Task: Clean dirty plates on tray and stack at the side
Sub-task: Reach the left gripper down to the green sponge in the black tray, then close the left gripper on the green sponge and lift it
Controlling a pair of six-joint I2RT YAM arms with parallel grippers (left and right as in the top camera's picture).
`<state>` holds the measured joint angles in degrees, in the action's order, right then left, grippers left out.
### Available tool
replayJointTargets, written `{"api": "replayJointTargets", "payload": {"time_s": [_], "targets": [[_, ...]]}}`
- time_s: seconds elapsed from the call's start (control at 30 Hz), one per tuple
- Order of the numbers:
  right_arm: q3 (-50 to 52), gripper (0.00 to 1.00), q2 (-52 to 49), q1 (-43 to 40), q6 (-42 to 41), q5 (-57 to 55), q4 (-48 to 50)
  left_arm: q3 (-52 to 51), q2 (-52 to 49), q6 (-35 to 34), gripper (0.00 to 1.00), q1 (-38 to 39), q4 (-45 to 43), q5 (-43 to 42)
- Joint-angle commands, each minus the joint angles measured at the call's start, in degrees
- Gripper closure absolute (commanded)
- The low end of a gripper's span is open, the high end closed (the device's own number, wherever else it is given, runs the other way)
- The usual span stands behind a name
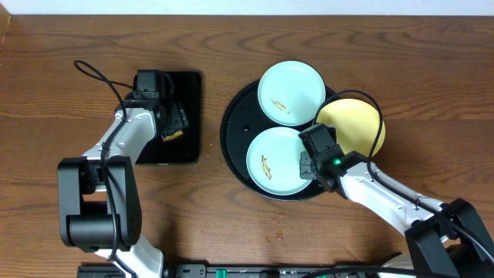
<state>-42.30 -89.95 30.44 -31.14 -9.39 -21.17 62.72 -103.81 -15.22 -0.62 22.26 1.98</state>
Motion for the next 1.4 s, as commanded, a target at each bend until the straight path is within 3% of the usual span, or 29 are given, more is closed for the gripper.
{"api": "replayJointTargets", "payload": {"time_s": [0.0, 0.2, 0.23, 0.27, 0.3, 0.33, 0.37, 0.4, 0.5, 0.57, 0.67, 0.83, 1.23, 1.37], "targets": [[0.1, 0.83, -0.3, -0.3, 0.0, 0.0, 0.4, 1.2, -1.1, -0.6, 0.18, -0.2, -2.3, 1.3], [0.1, 0.81, -0.3, -0.3, 0.0, 0.0, 0.6, 1.2, -5.9, -0.5, 0.18, -0.2, -7.9, 1.2], [0.1, 0.81, -0.3, -0.3, 0.0, 0.0, 0.6, 1.2, -7.0, -0.5, 0.21, -0.2, -8.5, 1.2], [0.1, 0.81, -0.3, -0.3, 0.0, 0.0, 0.6, 1.2, -7.6, -0.5, 0.36, -0.2, -9.0, 1.2], [0.1, 0.81, -0.3, -0.3, 0.0, 0.0, 0.6, 1.2, -8.0, -0.4, 0.59, -0.2, -9.1, 1.3], [0.1, 0.80, -0.3, -0.3, 0.0, 0.0, 0.6, 1.3, -8.0, 0.0, 0.67, -0.2, -9.2, 1.3], [0.1, 0.81, -0.3, -0.3, 0.0, 0.0, 0.6, 1.3, -7.8, 0.2, 0.69, -0.2, -9.2, 1.3], [0.1, 0.80, -0.3, -0.3, 0.0, 0.0, 0.6, 1.3, -7.4, 0.2, 0.67, -0.2, -9.3, 1.3], [0.1, 0.80, -0.3, -0.3, 0.0, 0.0, 0.6, 1.3, -4.9, 0.2, 0.30, -0.2, -8.3, -0.2], [0.1, 0.79, -0.3, -0.3, 0.0, 0.0, 0.6, 1.3, -3.0, 0.1, 0.24, -0.2, -6.4, -2.0], [0.1, 0.69, -0.3, -0.3, 0.0, -0.8, 0.6, 1.3, -0.5, 0.1, 0.23, -0.2, -1.9, -4.3], [0.1, 0.68, -0.9, -0.3, 0.0, -3.8, 1.7, 1.3, -0.2, 0.1, 0.24, -0.2, 3.9, -5.0], [0.1, 0.68, -6.5, -0.3, 0.4, -3.1, 6.3, 1.2, -0.8, 0.4, 0.25, -0.2, 4.8, -5.0], [0.0, 0.78, -5.6, -0.3, 0.4, -2.6, 6.4, 0.2, -2.2, 1.7, 0.25, -0.2, 2.1, -5.0]]}}
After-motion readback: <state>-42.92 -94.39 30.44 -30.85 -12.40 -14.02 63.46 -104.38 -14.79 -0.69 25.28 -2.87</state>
